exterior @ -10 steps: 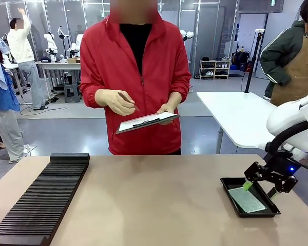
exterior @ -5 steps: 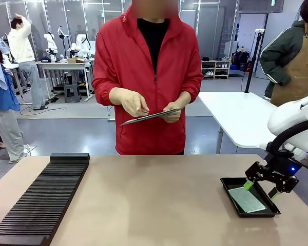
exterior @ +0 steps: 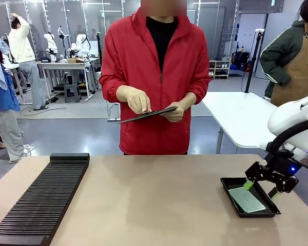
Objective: Inspect the PCB.
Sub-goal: Place the Blank PCB in the ESD tray.
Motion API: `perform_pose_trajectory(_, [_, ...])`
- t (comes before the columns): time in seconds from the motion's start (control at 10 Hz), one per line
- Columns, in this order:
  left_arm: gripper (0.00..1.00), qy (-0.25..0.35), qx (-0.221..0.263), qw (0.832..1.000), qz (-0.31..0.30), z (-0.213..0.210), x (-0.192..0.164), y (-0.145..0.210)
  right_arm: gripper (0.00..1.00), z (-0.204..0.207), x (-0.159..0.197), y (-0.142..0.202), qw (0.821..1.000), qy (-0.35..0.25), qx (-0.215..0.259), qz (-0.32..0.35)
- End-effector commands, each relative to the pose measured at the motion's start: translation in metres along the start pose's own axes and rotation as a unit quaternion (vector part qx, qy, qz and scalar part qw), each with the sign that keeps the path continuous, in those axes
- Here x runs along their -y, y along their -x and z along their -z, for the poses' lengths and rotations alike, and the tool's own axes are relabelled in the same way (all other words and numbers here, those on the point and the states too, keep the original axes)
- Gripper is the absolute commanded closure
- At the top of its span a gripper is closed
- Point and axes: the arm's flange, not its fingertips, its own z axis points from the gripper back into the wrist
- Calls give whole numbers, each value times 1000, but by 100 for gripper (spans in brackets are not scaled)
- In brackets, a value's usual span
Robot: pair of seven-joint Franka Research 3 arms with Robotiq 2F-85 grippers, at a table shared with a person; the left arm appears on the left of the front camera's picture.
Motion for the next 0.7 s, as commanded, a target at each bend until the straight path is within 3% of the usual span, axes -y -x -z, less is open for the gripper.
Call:
perform_pose_trajectory(0.0, [0, -3, -3, 1000, -2, 0, 3, 4, 0, 1, -1, -1, 1000, 2, 1, -2])
perform_pose_trajectory(0.6, [0, -3, -3, 1000, -2, 0, 3, 4, 0, 1, -1, -1, 1000, 2, 1, -2])
